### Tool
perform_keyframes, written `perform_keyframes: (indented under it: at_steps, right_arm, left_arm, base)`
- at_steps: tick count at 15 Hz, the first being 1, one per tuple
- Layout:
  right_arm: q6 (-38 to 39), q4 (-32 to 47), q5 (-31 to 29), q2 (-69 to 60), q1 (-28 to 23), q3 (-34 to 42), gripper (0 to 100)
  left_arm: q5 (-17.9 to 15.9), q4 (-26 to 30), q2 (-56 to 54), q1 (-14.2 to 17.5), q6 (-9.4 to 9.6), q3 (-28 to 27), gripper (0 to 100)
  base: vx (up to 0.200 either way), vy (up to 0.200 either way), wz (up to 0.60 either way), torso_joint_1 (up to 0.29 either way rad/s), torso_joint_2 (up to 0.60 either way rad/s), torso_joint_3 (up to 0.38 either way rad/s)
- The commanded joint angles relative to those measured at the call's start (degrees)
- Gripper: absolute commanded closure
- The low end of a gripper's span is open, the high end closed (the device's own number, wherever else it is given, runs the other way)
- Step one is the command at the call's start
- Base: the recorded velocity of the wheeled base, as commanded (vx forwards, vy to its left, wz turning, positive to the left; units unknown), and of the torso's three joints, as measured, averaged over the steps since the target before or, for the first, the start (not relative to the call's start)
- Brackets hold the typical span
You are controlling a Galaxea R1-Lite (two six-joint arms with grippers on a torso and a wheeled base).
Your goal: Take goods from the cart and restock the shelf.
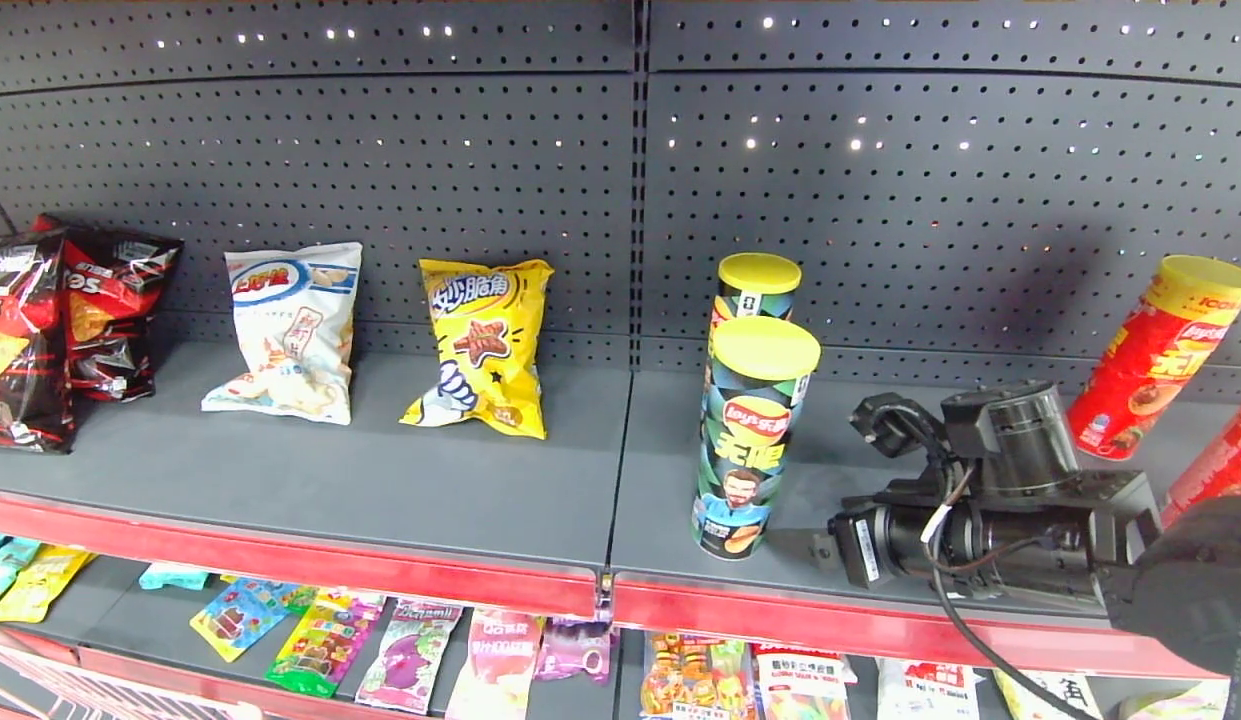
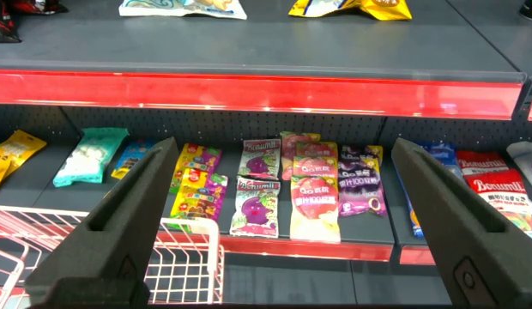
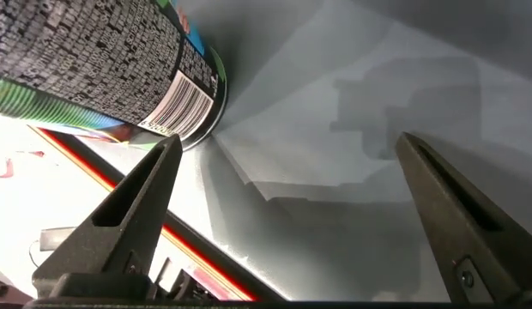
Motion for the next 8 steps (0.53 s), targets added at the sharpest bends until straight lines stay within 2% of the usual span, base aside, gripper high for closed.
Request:
perform_keyframes:
  at_steps: [1, 5, 8]
  right_arm:
    - [0.0, 0.1, 0.0, 0.0, 0.1, 0.3, 0]
    - [-0.1, 0.1, -0.1, -1.8, -1.2, 2.1, 0]
    - [-0.6, 0.1, -0.3, -8.6, -2.8, 4.7, 0]
  left_arm:
    - [-0.1, 0.0, 0.1, 0.0, -0.01, 0.0, 0]
    - [0.0, 0.0, 0.1, 0.0, -0.01, 0.0, 0]
    - [0.0, 0.0, 0.1, 0.0, -0.01, 0.0, 0]
  base:
    - [0.0, 0.0, 0.0, 0.0, 0.0, 0.0]
    - [0.0, 0.0, 0.0, 0.0, 0.0, 0.0]
    - [0.0, 0.0, 0.0, 0.0, 0.0, 0.0]
